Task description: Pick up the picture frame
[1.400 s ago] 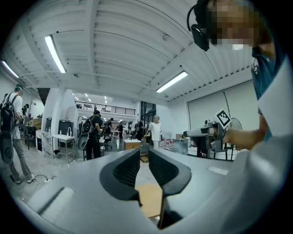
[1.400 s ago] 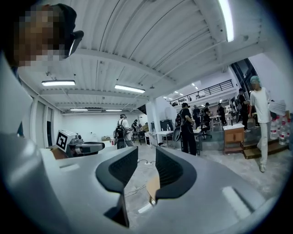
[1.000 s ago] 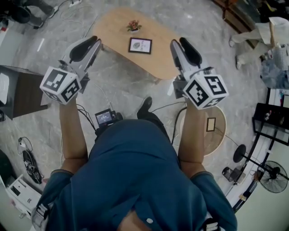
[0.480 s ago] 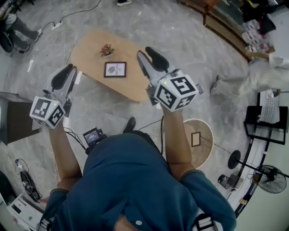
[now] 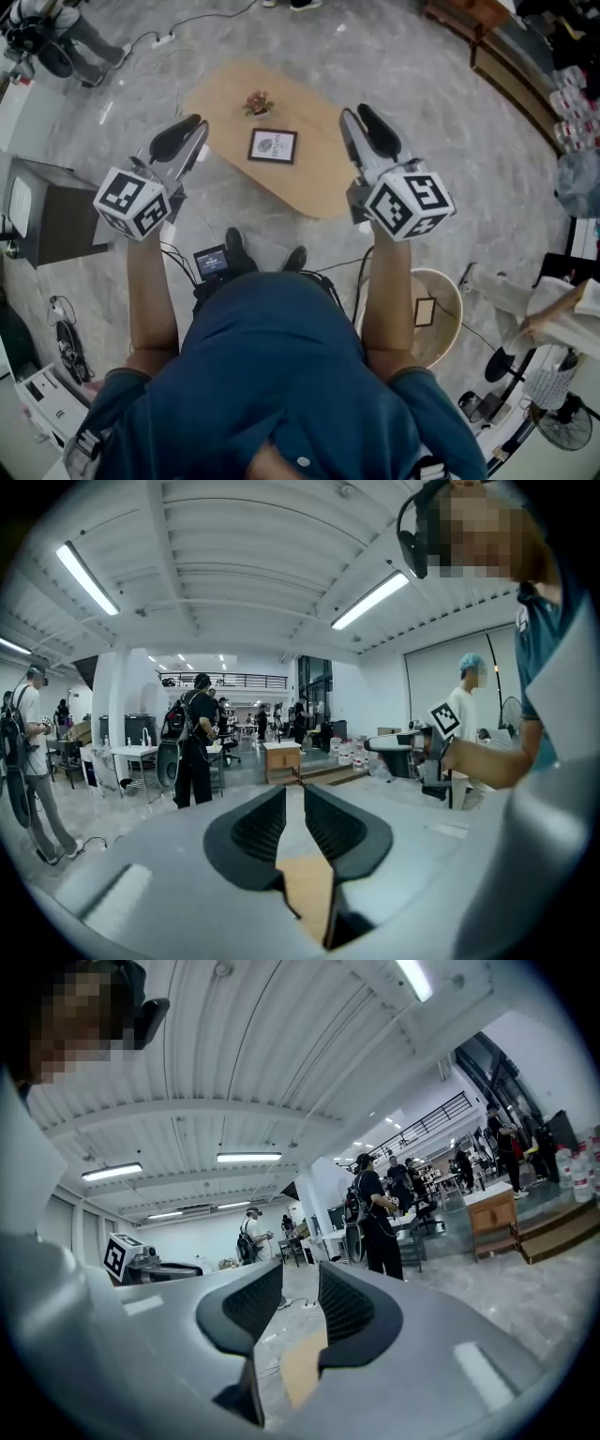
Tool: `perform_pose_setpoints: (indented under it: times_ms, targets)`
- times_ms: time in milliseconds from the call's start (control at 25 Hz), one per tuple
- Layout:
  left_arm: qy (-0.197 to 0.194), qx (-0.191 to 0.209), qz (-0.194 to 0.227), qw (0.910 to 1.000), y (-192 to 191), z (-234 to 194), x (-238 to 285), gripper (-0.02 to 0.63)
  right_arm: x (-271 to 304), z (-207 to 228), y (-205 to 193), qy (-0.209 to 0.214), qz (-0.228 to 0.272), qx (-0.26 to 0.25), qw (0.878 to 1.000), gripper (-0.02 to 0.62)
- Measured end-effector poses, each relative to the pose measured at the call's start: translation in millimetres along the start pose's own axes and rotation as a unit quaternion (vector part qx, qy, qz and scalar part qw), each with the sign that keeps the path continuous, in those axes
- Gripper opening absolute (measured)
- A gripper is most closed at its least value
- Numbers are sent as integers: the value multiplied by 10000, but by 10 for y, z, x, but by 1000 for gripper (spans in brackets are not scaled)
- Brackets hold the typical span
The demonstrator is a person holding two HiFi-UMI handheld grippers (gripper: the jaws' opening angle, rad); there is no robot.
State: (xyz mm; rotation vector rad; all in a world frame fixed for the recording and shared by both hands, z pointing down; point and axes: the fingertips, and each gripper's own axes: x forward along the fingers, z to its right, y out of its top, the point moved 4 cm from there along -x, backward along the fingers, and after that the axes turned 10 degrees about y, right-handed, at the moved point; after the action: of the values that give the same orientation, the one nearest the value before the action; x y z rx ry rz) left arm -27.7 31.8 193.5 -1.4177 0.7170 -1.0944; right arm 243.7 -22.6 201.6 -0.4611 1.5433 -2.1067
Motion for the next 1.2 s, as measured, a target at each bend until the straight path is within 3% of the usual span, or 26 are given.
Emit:
perform_pose_setpoints:
  times_ms: [240, 520, 1200]
  targets:
    - [-296, 12, -90, 9995, -39, -13, 449, 61, -57, 270, -94, -291, 0, 145, 9995, 104]
    - [-942, -38, -80, 9955, -110, -112, 1019, 61, -4, 484, -205, -856, -81, 200, 9961, 104]
    - [-1766, -714, -223, 9814, -592, -1627, 1907, 60, 1509, 566, -303, -1733, -564, 200, 9830, 104]
